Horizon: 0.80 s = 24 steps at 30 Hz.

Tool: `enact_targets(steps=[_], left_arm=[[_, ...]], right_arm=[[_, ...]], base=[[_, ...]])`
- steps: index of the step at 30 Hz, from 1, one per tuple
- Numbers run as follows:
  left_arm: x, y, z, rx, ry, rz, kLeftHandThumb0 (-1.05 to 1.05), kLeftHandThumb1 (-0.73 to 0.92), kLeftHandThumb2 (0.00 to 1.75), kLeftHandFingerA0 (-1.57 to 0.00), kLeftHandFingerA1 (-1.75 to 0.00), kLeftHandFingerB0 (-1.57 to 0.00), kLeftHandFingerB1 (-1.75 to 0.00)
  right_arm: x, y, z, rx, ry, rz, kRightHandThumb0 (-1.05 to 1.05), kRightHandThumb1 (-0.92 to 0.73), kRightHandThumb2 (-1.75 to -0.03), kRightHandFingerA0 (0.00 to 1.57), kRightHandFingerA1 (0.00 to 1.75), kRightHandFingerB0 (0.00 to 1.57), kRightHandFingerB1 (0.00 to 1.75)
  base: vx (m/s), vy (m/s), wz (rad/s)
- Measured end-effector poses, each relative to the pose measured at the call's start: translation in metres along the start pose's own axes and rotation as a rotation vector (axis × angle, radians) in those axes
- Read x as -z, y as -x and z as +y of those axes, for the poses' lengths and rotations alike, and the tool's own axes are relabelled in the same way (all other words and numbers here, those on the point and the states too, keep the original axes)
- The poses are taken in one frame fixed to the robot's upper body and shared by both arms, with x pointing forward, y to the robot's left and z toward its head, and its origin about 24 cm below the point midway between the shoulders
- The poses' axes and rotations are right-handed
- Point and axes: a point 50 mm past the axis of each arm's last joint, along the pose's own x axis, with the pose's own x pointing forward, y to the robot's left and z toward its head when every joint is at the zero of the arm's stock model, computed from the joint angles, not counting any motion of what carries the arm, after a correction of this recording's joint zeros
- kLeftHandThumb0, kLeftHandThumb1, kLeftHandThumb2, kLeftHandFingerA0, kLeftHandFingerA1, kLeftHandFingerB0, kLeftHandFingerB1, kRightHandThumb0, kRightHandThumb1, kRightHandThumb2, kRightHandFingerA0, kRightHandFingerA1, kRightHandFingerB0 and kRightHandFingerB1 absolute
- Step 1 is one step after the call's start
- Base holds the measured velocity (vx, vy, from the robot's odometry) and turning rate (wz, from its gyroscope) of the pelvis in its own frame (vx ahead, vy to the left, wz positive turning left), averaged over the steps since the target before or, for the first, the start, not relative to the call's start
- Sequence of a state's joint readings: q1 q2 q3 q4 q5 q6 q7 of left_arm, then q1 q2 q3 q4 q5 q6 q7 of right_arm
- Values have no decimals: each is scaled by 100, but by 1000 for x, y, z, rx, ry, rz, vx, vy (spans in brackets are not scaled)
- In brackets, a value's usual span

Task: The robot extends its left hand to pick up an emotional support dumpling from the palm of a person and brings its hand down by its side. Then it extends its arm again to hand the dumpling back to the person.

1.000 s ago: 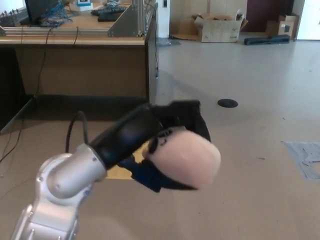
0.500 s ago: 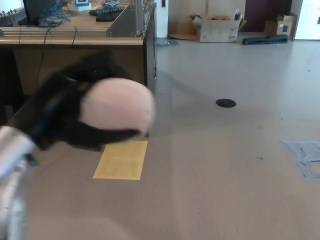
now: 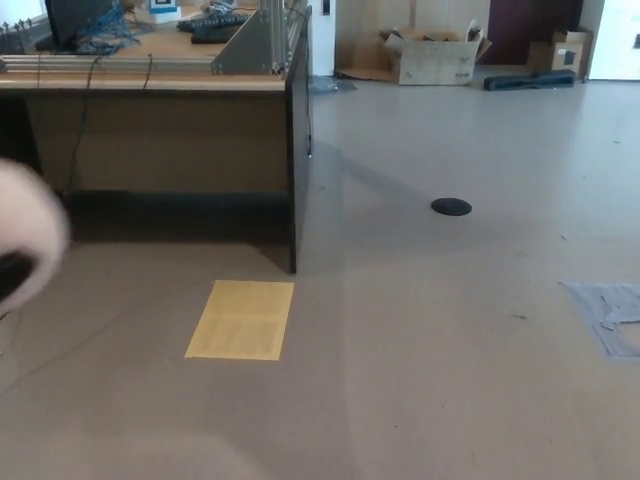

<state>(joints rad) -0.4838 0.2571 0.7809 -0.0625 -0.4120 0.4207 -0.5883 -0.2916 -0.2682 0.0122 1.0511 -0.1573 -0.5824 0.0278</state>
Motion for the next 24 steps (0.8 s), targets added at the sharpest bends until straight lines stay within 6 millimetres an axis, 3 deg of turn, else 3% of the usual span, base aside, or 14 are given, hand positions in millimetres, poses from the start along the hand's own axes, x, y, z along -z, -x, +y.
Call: enact_targets(steps=[4,6,7,11,13,14,16,17,19,20,23,24], left_arm=[[28,36,32,-148,139,99,7,82,60,-62,-175,-38,-175],[63,71,48,-274,279,206,7,82,60,-62,-175,-38,-175],[68,76,49,-290,298,220,7,75,55,-63,-175,-40,-175],[105,109,52,-387,431,337,6,74,58,-61,-175,-37,-175],[115,118,50,-408,463,371,6,74,58,-61,-175,-37,-175],[122,124,49,-424,484,398,6,75,58,-61,-175,-28,-175],[128,128,48,-434,499,417,5,76,57,-57,-175,-37,-175],[131,129,48,-440,507,428,18,78,50,-89,-174,-46,-145],[140,134,47,-452,524,458,18,78,50,-89,-174,-46,-145],[144,137,47,-460,533,471,5,75,56,-61,-175,-28,-175],[153,146,48,-486,546,504,5,73,57,-58,-175,-29,-175],[156,147,48,-492,547,512,5,74,55,-56,-175,-38,-175]], right_arm=[[4,3,3,-11,2,14,-83,-92,-68,41,58,31,40],[6,5,4,-16,3,22,-83,-92,-68,41,58,31,40],[7,5,4,-16,3,23,-83,-92,-68,41,56,31,39],[7,6,5,-22,7,24,-83,-92,-67,40,56,31,40],[7,6,5,-23,7,24,-83,-92,-67,40,56,31,40],[7,6,6,-24,7,24,-83,-92,-67,40,55,31,39],[7,6,6,-24,8,24,-82,-92,-67,40,55,31,39],[7,6,6,-24,8,24,-82,-92,-67,40,55,32,39],[7,6,6,-25,8,24,-82,-92,-67,40,55,32,39],[7,6,6,-25,8,24,-82,-92,-67,40,55,32,39],[7,6,6,-27,9,24,-82,-91,-67,40,55,32,40],[7,6,6,-27,9,24,-83,-92,-67,41,55,32,39]], base=[[0,0,0],[0,0,0],[0,0,0],[0,0,0],[0,0,0],[0,0,0],[0,0,0],[0,0,0],[0,0,0],[0,0,0],[0,0,0],[0,0,0]])
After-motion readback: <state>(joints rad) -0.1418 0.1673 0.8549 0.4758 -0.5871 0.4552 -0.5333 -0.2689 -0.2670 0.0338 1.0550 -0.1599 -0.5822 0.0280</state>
